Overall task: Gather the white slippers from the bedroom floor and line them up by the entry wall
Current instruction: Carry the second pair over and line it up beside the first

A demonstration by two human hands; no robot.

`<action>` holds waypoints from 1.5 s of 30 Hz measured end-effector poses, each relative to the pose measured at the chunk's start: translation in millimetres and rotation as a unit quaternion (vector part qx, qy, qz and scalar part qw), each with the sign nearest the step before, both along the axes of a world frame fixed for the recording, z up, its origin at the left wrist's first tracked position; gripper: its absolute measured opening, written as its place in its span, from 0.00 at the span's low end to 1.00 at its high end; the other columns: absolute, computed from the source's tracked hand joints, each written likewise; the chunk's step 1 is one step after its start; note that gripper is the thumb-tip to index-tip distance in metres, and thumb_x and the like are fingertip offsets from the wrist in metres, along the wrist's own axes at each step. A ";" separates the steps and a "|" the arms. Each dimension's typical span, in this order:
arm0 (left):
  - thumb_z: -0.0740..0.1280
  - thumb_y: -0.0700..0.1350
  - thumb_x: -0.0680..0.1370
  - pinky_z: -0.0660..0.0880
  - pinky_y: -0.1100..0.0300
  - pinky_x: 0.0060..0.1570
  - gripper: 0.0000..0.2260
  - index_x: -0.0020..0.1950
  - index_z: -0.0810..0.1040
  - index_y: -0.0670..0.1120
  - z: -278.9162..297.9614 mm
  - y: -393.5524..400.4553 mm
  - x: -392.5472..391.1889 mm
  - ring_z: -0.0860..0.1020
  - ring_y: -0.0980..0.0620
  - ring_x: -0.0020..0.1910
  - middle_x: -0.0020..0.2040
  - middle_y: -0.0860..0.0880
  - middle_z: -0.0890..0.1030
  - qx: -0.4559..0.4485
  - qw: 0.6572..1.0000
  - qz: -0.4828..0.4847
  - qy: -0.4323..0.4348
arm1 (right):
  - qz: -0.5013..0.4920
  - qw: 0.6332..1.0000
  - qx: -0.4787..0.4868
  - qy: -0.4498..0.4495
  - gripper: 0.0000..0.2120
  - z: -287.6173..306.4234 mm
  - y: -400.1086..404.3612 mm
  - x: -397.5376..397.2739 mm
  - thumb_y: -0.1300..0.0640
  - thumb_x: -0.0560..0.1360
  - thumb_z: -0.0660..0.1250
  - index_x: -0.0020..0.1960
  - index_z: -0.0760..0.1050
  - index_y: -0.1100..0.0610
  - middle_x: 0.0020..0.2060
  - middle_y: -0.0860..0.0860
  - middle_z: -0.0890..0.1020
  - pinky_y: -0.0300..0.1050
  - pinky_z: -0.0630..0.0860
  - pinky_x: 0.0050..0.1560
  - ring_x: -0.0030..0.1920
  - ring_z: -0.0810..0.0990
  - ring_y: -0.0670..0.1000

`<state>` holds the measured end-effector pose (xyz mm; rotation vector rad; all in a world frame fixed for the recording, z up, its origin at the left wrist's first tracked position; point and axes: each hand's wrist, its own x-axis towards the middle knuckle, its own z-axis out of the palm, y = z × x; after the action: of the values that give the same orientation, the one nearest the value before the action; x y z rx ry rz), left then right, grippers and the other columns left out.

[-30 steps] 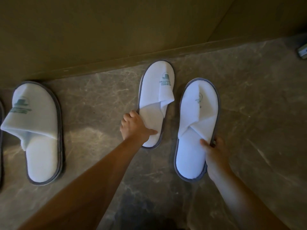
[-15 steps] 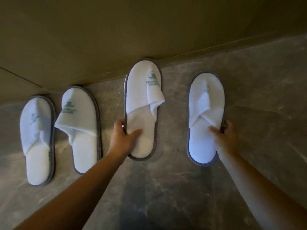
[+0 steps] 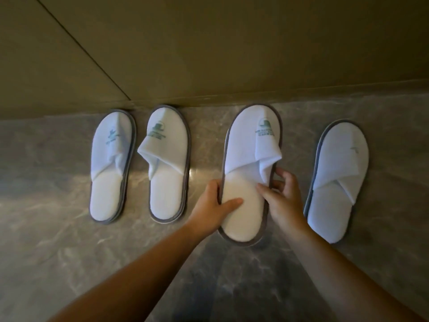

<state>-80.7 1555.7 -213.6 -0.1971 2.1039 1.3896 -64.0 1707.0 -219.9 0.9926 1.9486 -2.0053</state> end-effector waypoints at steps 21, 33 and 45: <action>0.64 0.59 0.70 0.43 0.41 0.71 0.39 0.72 0.45 0.53 -46.8 -97.6 -28.1 0.40 0.41 0.74 0.76 0.46 0.43 -0.377 0.888 -0.230 0.124 | 0.282 0.854 0.432 -0.063 0.51 -42.0 -57.5 0.7 0.38 0.60 0.71 0.72 0.46 0.52 0.72 0.59 0.59 0.54 0.66 0.64 0.68 0.63 0.59; 0.66 0.58 0.69 0.46 0.35 0.69 0.41 0.72 0.42 0.55 -43.6 -95.1 -28.7 0.37 0.39 0.73 0.75 0.46 0.39 -0.384 0.882 -0.255 0.096 | 0.296 0.832 0.464 -0.070 0.47 -54.2 -78.6 -2.1 0.44 0.62 0.71 0.71 0.47 0.50 0.74 0.58 0.49 0.58 0.62 0.67 0.71 0.55 0.62; 0.67 0.58 0.68 0.47 0.35 0.69 0.41 0.71 0.43 0.57 -45.4 -97.2 -27.3 0.38 0.39 0.73 0.75 0.47 0.40 -0.373 0.887 -0.249 0.112 | 0.299 0.833 0.461 -0.068 0.46 -52.4 -82.8 -1.5 0.43 0.63 0.71 0.72 0.47 0.50 0.74 0.58 0.48 0.60 0.62 0.67 0.70 0.53 0.62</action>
<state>-108.0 1458.5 -259.0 0.2096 2.5477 0.2737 -65.5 1624.3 -272.3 0.4796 2.7044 -0.5993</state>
